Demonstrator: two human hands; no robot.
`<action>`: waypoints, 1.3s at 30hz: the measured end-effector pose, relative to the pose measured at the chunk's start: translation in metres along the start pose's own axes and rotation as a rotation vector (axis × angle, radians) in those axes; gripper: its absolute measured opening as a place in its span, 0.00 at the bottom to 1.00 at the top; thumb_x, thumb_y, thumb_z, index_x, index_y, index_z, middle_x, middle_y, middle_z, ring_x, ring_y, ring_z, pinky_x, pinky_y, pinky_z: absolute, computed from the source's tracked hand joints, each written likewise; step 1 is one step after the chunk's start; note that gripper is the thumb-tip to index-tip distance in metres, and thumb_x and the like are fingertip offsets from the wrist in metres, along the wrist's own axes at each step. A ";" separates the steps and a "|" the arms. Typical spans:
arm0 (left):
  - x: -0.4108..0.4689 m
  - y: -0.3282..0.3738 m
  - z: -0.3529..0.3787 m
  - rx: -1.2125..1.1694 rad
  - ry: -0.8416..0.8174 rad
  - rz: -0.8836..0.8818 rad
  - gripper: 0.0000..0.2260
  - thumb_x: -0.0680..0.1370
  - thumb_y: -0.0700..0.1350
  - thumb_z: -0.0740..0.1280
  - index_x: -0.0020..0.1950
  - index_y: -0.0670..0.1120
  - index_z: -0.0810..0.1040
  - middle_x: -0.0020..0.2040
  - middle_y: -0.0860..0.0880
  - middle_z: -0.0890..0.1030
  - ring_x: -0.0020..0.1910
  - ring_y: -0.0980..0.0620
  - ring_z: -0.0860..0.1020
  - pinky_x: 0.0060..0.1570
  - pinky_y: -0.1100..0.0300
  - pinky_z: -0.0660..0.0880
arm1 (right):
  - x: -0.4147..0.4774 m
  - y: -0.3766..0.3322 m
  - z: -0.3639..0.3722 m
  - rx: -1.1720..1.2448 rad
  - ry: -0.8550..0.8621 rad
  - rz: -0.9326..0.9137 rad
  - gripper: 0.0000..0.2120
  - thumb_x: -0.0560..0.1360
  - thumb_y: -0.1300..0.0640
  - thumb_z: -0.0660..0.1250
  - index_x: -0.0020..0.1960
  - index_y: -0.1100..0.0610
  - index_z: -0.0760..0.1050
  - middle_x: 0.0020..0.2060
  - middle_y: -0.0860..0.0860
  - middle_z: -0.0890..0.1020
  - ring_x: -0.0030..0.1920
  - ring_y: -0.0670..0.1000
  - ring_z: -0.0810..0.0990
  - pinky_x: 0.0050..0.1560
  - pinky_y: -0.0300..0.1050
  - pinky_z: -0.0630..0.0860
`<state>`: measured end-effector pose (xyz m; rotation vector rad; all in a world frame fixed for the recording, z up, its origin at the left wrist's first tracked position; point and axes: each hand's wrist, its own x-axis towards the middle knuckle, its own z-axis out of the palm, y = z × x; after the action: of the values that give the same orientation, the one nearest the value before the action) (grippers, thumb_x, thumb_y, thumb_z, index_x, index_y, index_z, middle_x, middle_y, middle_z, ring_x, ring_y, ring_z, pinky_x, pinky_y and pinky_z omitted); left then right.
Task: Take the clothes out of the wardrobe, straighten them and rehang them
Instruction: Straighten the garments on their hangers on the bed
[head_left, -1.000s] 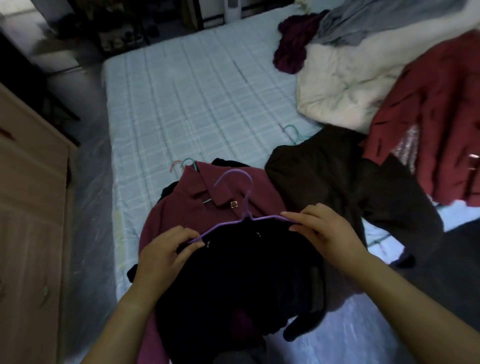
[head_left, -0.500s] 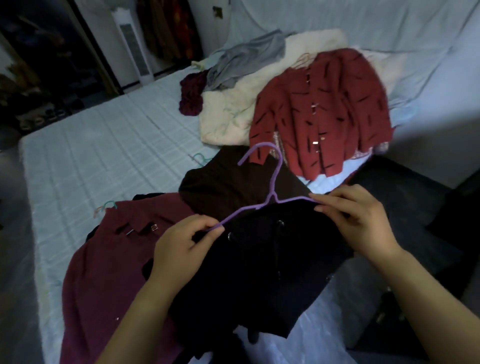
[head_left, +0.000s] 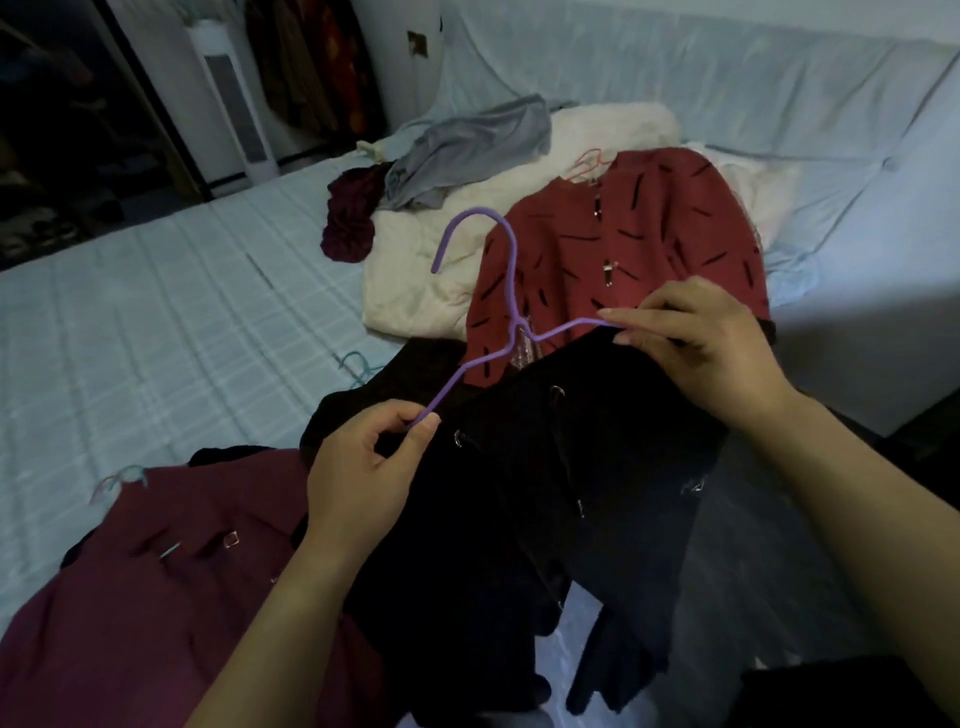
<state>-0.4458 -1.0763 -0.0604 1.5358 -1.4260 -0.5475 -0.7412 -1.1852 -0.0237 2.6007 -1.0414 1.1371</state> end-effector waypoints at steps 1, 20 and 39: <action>0.015 -0.004 0.000 0.008 0.023 -0.012 0.04 0.73 0.57 0.67 0.42 0.60 0.80 0.41 0.59 0.82 0.40 0.57 0.80 0.43 0.45 0.77 | 0.014 0.010 0.012 0.014 -0.009 -0.002 0.11 0.75 0.55 0.67 0.56 0.52 0.80 0.38 0.53 0.80 0.38 0.53 0.73 0.39 0.47 0.70; 0.227 -0.182 0.024 0.670 -0.086 -0.342 0.10 0.76 0.53 0.65 0.56 0.55 0.78 0.49 0.53 0.77 0.50 0.49 0.77 0.48 0.52 0.72 | 0.160 0.160 0.336 0.314 -0.561 0.071 0.14 0.67 0.58 0.75 0.52 0.52 0.82 0.41 0.51 0.84 0.40 0.48 0.78 0.41 0.35 0.68; 0.065 -0.251 -0.043 0.717 0.057 -0.957 0.33 0.71 0.66 0.47 0.66 0.51 0.73 0.62 0.50 0.76 0.60 0.48 0.75 0.58 0.50 0.73 | 0.110 -0.065 0.462 0.568 -1.264 -0.284 0.26 0.78 0.41 0.55 0.72 0.52 0.63 0.68 0.51 0.69 0.67 0.50 0.67 0.64 0.45 0.67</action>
<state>-0.2655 -1.1516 -0.2355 2.8044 -0.7770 -0.5421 -0.3679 -1.3624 -0.2673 3.7606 -0.3456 -0.5303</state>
